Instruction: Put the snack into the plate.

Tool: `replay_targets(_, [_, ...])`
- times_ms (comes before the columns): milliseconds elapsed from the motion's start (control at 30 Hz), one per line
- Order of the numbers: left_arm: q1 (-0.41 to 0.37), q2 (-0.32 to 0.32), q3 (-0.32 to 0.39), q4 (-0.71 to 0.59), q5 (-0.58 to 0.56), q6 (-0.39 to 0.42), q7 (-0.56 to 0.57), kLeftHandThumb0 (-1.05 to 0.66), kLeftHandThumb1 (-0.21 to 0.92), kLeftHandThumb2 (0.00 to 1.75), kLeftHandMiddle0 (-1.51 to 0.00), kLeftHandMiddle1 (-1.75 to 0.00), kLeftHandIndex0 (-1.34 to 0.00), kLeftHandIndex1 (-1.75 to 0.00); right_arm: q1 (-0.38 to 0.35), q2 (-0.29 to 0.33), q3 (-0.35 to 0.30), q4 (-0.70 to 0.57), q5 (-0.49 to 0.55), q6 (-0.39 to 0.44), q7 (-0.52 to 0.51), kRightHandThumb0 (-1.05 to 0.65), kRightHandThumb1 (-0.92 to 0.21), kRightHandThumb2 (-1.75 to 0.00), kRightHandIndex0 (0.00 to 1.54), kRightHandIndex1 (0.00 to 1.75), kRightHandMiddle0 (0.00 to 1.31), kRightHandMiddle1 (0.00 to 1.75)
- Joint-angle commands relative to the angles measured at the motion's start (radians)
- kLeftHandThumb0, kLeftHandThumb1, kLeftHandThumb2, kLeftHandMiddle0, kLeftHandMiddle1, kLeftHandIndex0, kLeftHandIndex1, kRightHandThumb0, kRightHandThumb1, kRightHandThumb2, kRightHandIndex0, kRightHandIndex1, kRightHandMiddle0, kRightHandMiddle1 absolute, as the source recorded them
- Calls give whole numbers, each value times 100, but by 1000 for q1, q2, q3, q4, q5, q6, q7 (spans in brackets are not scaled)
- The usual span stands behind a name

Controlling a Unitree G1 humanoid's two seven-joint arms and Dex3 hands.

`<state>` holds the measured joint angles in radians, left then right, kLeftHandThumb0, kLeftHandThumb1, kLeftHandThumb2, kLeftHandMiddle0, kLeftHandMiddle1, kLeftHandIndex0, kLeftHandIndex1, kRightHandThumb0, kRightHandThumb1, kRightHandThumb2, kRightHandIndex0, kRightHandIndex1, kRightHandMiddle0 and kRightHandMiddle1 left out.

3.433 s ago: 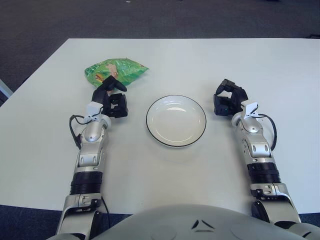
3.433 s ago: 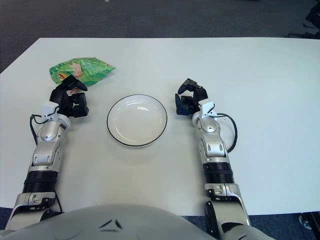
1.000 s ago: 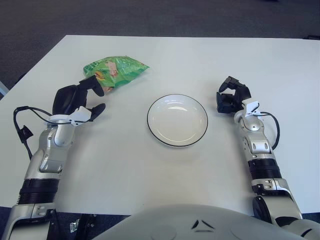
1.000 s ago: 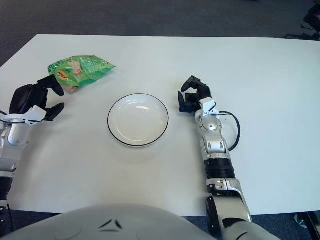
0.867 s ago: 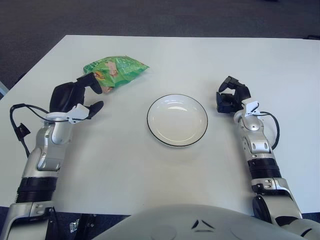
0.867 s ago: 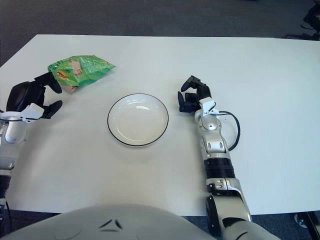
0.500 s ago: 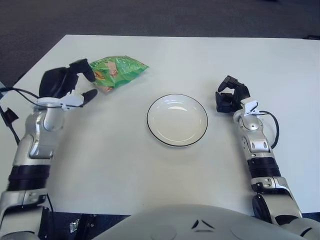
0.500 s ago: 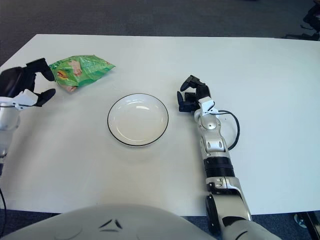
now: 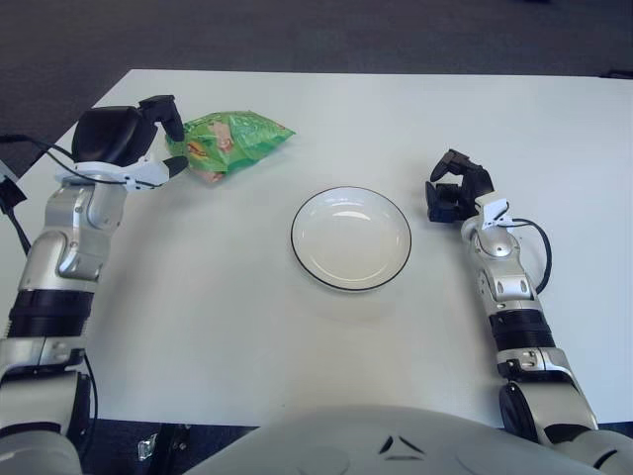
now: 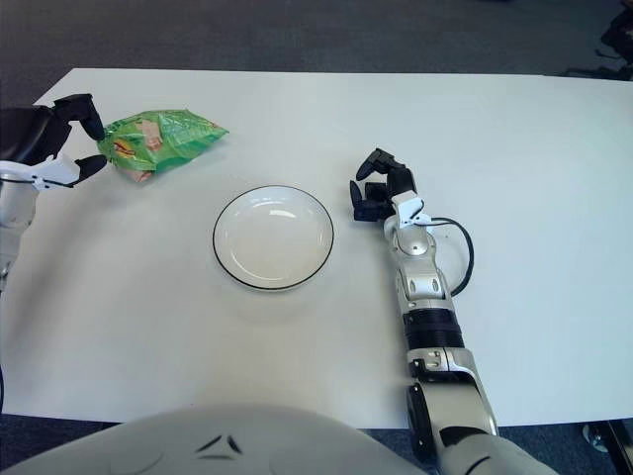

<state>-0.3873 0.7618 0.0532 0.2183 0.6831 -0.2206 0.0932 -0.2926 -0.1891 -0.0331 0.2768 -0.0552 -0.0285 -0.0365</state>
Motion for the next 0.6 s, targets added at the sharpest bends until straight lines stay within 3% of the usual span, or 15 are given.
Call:
replay_targets(0, [-74, 34, -40, 55, 41, -36, 39, -52, 24, 142, -136, -175, -68, -175, 60, 5, 23, 69, -15, 42, 29, -50, -28, -136, 134, 175, 65, 175])
replay_targets(167, [-124, 48, -83, 93, 92, -60, 87, -52, 23, 142, -136, -175, -68, -175, 63, 2, 19, 75, -12, 26, 37, -50, -28, -136, 134, 175, 64, 175])
replay_targets(567, [-338, 92, -228, 358, 226, -115, 194, -53, 21, 145, -135, -175, -70, -175, 77, 0, 19, 59, -16, 29, 37, -50, -28, -136, 134, 175, 64, 175])
